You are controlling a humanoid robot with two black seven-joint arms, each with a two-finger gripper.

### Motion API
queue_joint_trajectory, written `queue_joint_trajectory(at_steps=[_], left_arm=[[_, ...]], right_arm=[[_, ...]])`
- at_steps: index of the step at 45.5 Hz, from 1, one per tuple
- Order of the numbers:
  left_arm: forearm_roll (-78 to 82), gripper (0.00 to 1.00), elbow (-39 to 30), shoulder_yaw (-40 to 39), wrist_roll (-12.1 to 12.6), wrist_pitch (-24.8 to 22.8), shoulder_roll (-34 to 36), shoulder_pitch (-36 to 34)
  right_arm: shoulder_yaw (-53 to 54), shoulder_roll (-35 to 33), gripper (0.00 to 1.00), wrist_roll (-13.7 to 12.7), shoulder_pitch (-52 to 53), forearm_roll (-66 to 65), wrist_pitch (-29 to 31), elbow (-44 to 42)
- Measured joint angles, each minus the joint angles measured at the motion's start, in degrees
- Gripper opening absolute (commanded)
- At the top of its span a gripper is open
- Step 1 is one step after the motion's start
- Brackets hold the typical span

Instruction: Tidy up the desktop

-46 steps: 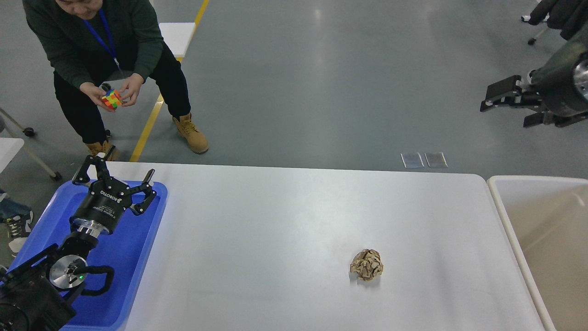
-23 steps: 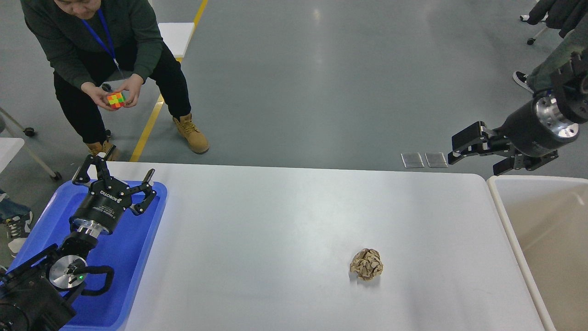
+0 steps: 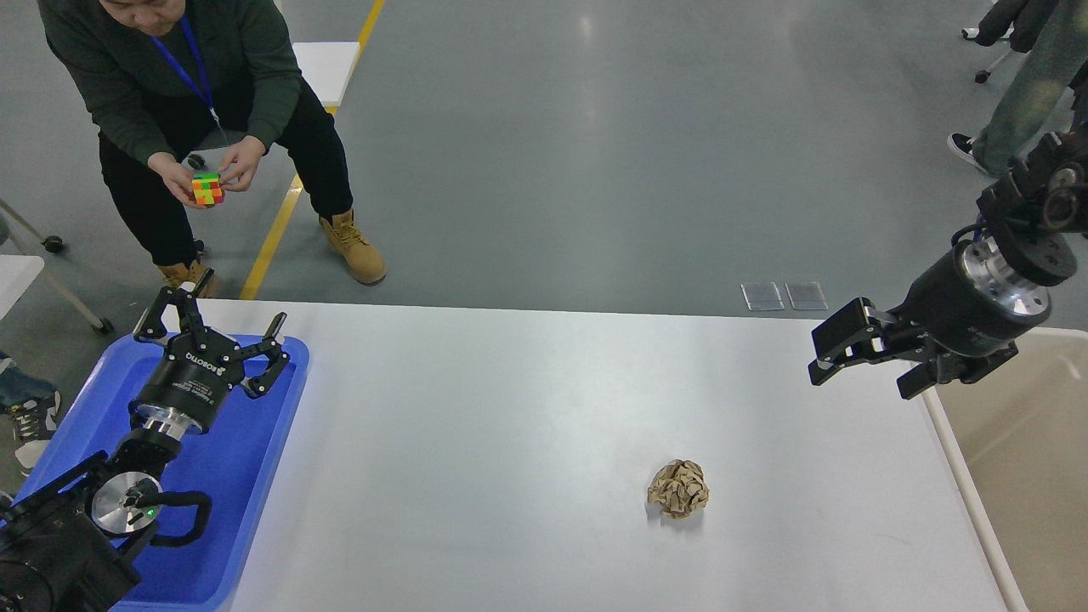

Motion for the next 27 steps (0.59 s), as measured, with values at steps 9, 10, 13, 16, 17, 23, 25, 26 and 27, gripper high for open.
queue_joint_trajectory(at_steps=[9,10,13,16,17,23,25,26,27], left_arm=[[-0.02,0.99,0.0,0.0,0.0,0.0,0.0,0.0],[-0.02,0.99,0.0,0.0,0.0,0.0,0.0,0.0],[-0.02,0.99,0.0,0.0,0.0,0.0,0.0,0.0],[-0.02,0.99,0.0,0.0,0.0,0.0,0.0,0.0],[-0.03,0.99,0.0,0.0,0.0,0.0,0.0,0.0],[-0.03,0.99,0.0,0.0,0.0,0.0,0.0,0.0],[-0.03,0.99,0.0,0.0,0.0,0.0,0.0,0.0],[-0.03,0.99,0.0,0.0,0.0,0.0,0.0,0.0],[-0.03,0.99,0.0,0.0,0.0,0.0,0.0,0.0]], right_arm=[[-0.11,1.22,1.0,0.0,-0.38,0.0,-1.36,1.18],[-0.12,1.28,1.0,0.0,-0.38,0.0,-1.46,1.24],[-0.2,1.48,1.0,0.0,-0.38,0.0,-1.79,1.38],[-0.39,1.62,1.0,-0.05,-0.23,0.0,-2.06,1.51],[-0.43,1.65,1.0,-0.07,-0.17,0.0,-2.12,1.54],[-0.78,1.75,1.0,-0.8,0.02,0.28,-2.82,1.67],[-0.86,1.76,1.0,-1.37,0.07,0.5,-3.11,1.7],[-0.89,1.76,1.0,-1.65,0.08,0.56,-3.22,1.71],[-0.92,1.77,1.0,-2.01,0.09,0.62,-3.34,1.72]])
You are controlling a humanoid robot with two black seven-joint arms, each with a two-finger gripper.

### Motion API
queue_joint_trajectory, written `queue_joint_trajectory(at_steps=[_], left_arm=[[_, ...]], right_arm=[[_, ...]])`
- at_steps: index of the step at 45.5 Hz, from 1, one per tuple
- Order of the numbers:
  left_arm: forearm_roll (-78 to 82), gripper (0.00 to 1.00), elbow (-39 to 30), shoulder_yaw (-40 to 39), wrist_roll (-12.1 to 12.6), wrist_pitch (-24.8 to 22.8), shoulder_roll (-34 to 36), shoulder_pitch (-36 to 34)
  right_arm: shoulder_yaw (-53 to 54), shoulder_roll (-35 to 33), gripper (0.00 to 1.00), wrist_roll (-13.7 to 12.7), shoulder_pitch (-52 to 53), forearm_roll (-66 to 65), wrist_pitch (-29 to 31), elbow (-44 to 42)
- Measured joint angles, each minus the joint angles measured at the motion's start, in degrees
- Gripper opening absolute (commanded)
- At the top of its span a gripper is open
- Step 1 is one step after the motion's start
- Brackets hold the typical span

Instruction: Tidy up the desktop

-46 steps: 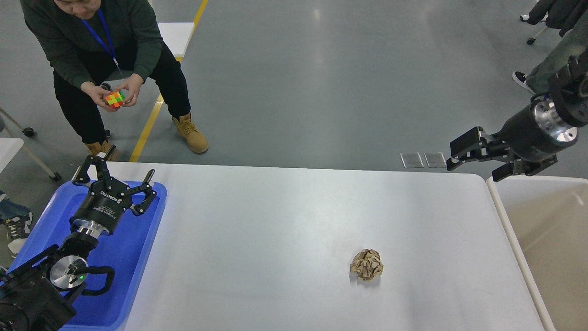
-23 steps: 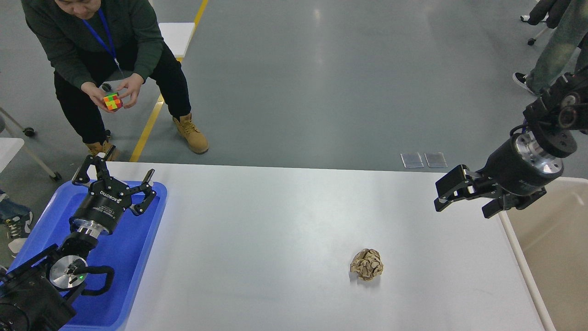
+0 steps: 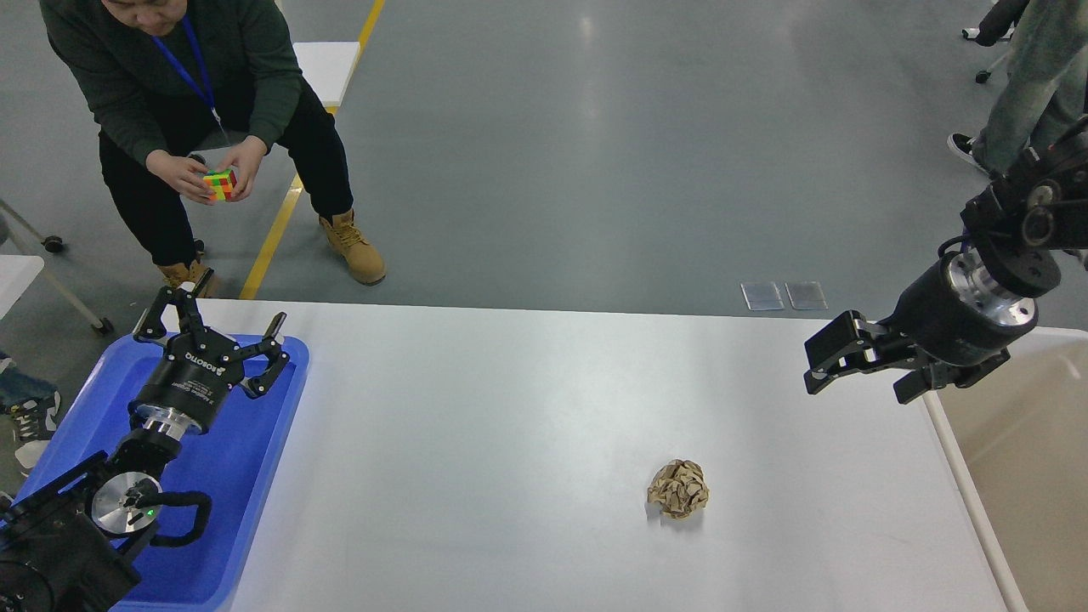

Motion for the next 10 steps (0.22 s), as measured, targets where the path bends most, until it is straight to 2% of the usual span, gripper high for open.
queue_joint_trajectory(at_steps=[10], left_arm=[[0.0,0.99,0.0,0.0,0.0,0.0,0.0,0.0]], right_arm=[[-0.17,0.06,1.0,-4.14,0.07,0.47,-1.14,0.01]])
